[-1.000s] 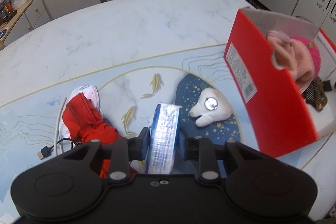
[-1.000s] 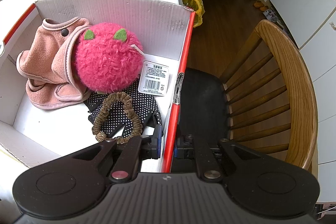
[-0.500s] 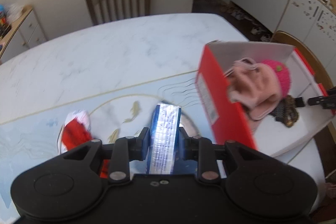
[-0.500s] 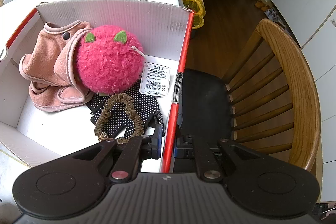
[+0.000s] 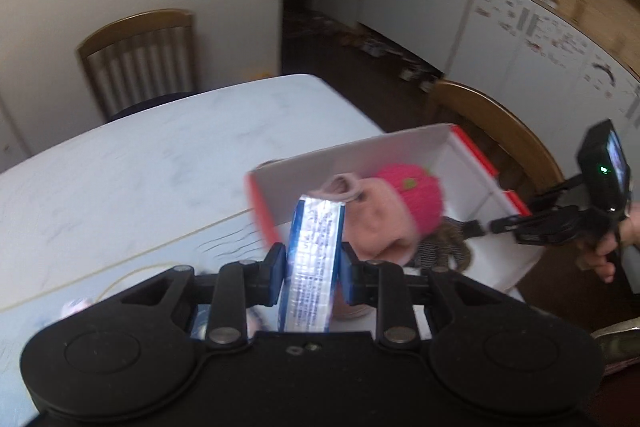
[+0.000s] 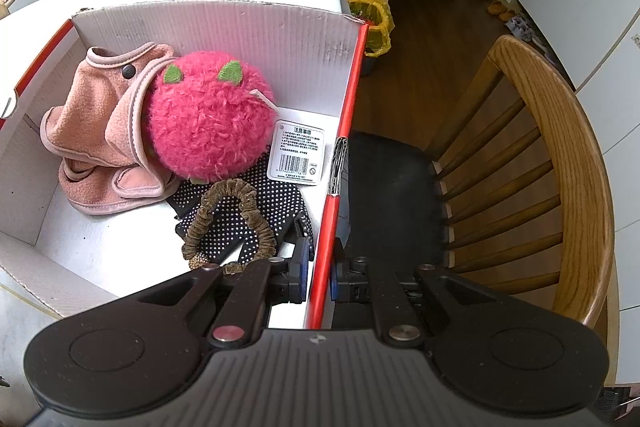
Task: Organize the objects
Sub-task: 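Carry the blue-and-white box into the cardboard box and release it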
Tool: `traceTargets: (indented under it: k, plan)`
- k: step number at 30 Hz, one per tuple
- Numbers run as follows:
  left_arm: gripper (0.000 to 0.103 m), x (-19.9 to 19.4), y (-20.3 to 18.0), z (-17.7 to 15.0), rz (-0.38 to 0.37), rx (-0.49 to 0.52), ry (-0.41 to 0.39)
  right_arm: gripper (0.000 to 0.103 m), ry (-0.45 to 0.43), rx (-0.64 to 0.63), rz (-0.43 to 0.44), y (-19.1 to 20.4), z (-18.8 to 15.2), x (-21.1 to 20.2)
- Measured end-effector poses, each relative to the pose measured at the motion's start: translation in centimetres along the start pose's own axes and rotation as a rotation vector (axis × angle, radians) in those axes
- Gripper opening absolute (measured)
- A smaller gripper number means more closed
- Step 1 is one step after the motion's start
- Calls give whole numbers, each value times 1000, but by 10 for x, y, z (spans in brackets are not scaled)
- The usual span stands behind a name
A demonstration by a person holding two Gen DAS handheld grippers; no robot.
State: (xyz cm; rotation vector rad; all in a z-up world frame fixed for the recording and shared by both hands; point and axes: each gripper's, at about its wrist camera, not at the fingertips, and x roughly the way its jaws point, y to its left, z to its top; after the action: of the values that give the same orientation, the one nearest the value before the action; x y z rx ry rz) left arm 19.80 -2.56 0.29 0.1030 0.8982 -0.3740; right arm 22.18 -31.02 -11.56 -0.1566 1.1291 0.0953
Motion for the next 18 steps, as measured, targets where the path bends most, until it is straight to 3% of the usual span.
traceTargets:
  k: [7,18]
  plan:
    - [25,40,-47,9,-99,99,68,10,-5,7,6,0,-1,-1]
    - [25,110,-90,2,-237,142,256,10,-13,31,21,-2,-2,-2]
